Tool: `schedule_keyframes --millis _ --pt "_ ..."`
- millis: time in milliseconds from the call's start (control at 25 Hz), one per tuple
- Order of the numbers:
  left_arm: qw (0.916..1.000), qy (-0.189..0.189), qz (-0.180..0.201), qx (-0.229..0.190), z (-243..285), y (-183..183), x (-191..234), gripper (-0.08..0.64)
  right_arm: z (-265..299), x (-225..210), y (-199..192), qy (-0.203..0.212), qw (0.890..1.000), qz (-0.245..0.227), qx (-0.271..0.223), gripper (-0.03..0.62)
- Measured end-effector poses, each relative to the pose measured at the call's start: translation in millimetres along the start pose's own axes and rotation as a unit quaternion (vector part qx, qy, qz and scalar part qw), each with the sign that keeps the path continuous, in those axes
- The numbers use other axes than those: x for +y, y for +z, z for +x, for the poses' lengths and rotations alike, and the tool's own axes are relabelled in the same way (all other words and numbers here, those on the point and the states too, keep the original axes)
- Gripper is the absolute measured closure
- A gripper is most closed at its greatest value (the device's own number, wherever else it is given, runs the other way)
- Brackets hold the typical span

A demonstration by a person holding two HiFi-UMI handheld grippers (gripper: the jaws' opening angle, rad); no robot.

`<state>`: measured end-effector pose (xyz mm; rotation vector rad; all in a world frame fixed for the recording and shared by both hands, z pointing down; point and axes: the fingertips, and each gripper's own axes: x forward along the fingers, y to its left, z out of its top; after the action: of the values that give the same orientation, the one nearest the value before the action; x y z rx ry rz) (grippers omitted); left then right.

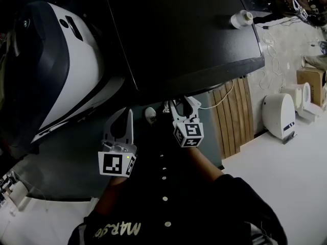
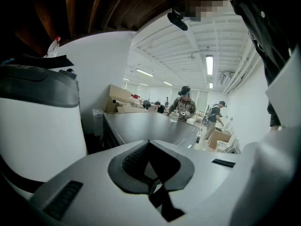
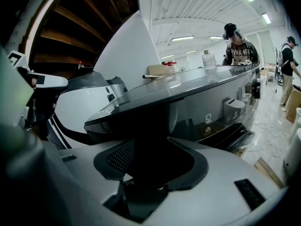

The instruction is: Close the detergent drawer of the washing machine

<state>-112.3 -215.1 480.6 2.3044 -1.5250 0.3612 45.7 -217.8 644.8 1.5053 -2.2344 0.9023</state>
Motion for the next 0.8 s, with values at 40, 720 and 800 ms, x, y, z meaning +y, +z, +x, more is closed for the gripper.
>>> schedule_keyframes --millis 40,720,800 --pt "1.0 0.0 0.0 0.001 1.1 0.1 0.5 0.557 0.8 -0.8 -1.0 -0.001 1.0 -0.001 -0.001 0.373" --pt "1.0 0.001 0.004 -0.004 7.4 7.6 -3.7 0.557 3.2 2.0 3.5 0.01 1.0 -0.008 0.008 0.373" --pt "1.0 0.004 0.004 -0.005 4.9 7.7 -4.8 0.557 3.3 2.0 3.6 0.011 1.0 -0.01 0.011 0.374"
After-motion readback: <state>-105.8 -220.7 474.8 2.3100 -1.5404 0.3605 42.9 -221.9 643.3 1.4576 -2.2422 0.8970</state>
